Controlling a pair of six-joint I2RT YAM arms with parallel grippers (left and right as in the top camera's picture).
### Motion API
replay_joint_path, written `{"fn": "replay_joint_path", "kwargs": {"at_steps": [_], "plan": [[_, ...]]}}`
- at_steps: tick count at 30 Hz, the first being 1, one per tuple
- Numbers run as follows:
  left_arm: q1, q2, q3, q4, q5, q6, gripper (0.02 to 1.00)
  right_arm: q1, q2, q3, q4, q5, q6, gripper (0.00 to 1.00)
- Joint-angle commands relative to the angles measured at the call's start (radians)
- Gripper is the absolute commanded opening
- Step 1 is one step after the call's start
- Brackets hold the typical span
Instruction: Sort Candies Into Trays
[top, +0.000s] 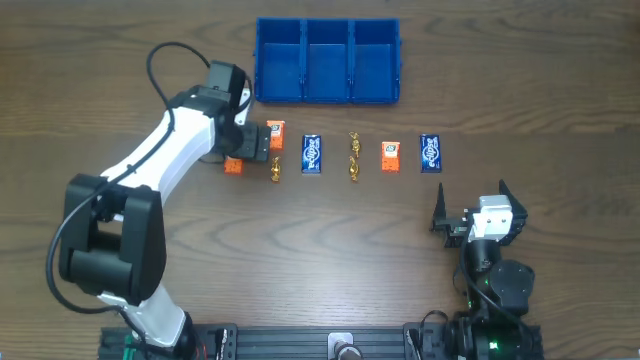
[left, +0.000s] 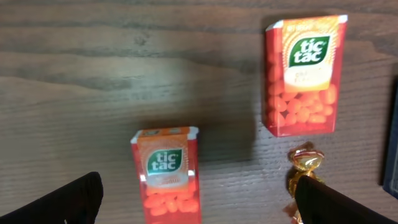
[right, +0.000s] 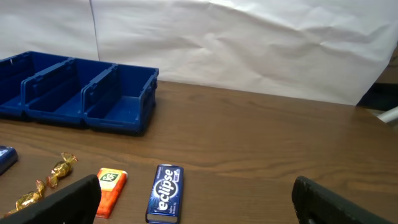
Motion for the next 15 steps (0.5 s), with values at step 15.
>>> {"fn": "replay_joint_path", "kwargs": {"at_steps": [15], "plan": [[0.042,0.063,0.015,-0.043,-0.039,-0.036,0.998,0.000,-0.002,-0.001,-0.009,0.004,-0.013,0.998]]}}
